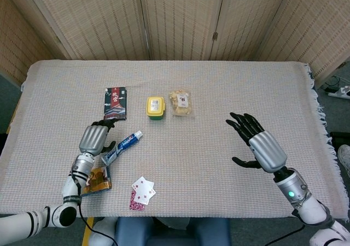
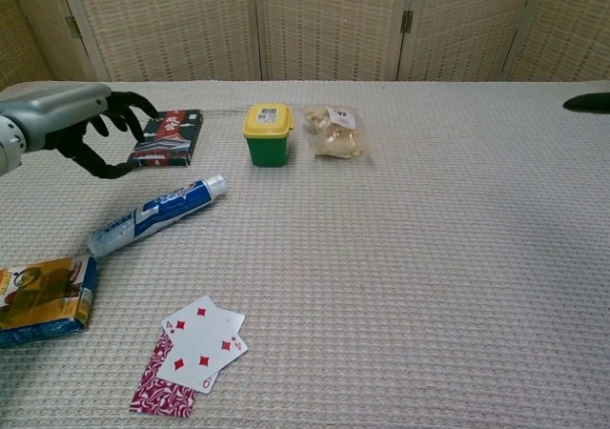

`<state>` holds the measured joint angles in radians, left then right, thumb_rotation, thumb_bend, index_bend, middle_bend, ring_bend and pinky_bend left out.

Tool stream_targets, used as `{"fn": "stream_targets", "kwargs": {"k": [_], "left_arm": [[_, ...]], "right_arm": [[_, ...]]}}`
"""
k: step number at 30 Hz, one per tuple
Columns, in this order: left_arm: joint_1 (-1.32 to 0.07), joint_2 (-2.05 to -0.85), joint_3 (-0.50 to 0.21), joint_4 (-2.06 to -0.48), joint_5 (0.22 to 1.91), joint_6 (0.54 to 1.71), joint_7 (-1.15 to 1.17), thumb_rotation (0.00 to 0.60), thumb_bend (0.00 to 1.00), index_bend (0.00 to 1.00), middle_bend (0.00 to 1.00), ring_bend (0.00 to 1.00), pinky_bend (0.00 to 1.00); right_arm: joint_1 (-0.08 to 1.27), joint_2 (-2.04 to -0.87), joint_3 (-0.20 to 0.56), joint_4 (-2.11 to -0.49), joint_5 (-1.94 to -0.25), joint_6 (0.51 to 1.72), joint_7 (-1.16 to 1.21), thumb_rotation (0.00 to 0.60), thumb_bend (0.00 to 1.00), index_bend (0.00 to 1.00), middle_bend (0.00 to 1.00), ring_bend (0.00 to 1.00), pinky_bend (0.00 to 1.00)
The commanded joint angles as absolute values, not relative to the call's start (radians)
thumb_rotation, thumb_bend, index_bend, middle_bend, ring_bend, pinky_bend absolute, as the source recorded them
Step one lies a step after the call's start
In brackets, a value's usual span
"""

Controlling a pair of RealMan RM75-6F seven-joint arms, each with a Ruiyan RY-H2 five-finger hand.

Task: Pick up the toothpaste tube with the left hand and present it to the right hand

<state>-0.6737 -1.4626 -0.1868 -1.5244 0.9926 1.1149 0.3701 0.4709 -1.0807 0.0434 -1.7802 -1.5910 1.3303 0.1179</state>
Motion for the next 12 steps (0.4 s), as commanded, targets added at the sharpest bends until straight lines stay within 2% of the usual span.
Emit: {"fn": "stream_targets", "kwargs": {"k": [1,6,12], "left_arm": [[-0.612,-1.394,-0.169,-1.566,1.086,1.199,0.304,0.600,0.42,0.27,0.33,0.25,0.27],[-0.497,-1.283,-0.126,-1.634,1.227,1.371,0.238,0.600,0.42,0.32,0.34,0.26,0.26],[-0.392,-1.209,-0.084,-1.696,1.306,1.491,0.203,0.600,0.42,0.34,0.34,0.26,0.25]], "right_arm": [[0.413,-1.060,0.021,-1.773,-1.543,1.352,0.026,0.600,0.26,0.00,0.00,0.00,0.00],[0.331,-1.033,-0.004,-1.766,-1.500,1.399,0.024,0.600,0.26,0.00,0.00,0.00,0.00],[0.255,-1.037,-0.012,-1.730,-1.485,1.464,0.044,0.600,0.26,0.00,0.00,0.00,0.00]]}}
